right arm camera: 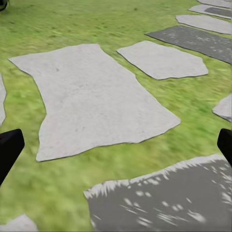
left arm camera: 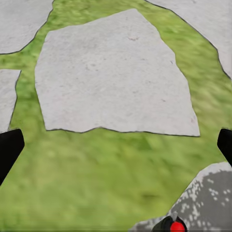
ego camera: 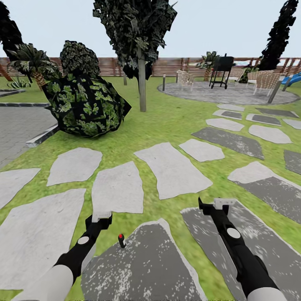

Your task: In the garden, pick up the pesticide atomizer on the floor and spray pesticide onto both trees until each tree trunk is fully covered.

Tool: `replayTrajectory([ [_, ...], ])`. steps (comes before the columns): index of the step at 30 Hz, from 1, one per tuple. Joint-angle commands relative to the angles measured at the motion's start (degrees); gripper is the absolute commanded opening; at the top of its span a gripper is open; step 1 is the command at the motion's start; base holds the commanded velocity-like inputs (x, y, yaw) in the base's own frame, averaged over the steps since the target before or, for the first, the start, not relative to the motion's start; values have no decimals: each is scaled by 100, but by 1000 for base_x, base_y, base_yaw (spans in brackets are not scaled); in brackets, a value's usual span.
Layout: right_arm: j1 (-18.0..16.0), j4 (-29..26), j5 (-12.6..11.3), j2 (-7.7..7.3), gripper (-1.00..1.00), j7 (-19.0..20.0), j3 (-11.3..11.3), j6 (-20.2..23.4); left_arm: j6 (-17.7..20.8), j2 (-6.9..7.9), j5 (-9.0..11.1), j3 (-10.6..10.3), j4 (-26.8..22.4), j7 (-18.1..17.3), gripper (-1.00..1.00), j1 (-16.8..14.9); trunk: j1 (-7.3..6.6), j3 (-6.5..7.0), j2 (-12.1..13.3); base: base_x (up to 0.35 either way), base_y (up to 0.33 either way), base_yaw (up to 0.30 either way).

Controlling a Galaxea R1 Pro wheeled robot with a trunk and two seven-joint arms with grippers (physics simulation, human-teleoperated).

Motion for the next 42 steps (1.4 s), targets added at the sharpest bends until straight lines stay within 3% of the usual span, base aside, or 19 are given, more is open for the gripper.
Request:
replayTrajectory([
  [1,0,1,3,0,100,1,0,0,0,-2,0,0,1,0,100,0,22,-28,-42,0,0,0],
  [17,1,52,-10,16,100,24,29,-16,1,-15,8,-1,9,0,100,2,374,-459,-684,0,0,0],
  [22,8,111,-10,14,100,450,27,-24,-2,-16,9,0,37,0,100,2,484,-594,-884,0,0,0],
  [28,8,117,-2,9,100,832,11,-25,-6,-23,9,0,82,0,100,-2,499,-764,-892,0,0,0],
  [42,9,114,7,0,100,872,2,-25,0,-15,9,0,87,0,100,1,535,-1078,-911,0,0,0],
])
